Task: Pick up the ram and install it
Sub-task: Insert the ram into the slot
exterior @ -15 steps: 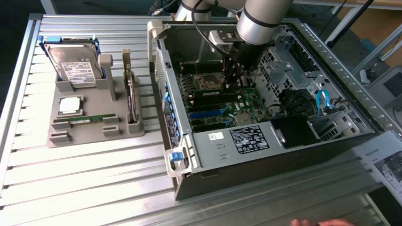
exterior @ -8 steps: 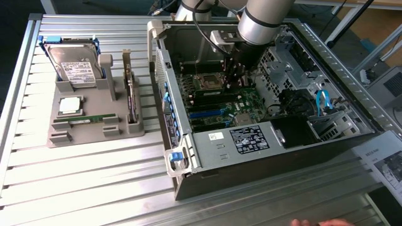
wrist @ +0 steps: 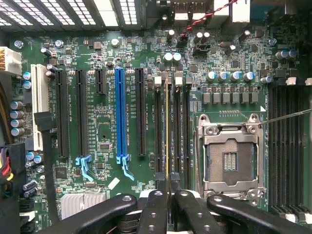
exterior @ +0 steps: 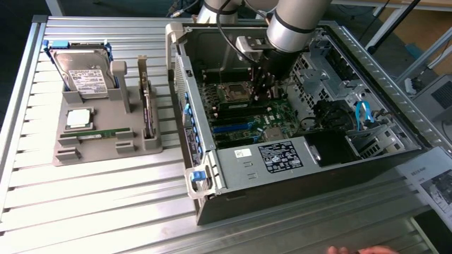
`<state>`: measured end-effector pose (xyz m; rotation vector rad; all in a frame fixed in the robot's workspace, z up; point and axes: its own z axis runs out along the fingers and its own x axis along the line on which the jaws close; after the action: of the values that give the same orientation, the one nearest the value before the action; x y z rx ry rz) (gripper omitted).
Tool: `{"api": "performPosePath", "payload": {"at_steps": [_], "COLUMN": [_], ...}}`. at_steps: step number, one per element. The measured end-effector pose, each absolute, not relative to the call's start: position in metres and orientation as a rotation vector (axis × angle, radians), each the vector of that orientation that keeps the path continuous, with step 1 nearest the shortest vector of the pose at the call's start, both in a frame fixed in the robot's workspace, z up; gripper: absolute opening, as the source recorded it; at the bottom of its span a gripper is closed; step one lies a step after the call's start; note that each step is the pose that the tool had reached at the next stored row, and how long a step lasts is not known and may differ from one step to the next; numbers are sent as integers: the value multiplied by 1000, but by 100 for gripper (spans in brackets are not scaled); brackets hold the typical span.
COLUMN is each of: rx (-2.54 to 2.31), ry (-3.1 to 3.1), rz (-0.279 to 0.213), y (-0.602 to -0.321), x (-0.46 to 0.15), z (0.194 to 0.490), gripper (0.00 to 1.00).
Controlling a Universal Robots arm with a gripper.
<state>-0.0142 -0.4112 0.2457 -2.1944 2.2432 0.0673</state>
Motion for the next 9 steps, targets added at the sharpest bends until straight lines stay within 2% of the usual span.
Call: {"api": "performPosePath", "payload": {"at_steps": [9], "rx": [-2195], "ry": [2243], "rz": [67], "y": [-411], "x": [-14], "z": [243], "gripper": [12]}}
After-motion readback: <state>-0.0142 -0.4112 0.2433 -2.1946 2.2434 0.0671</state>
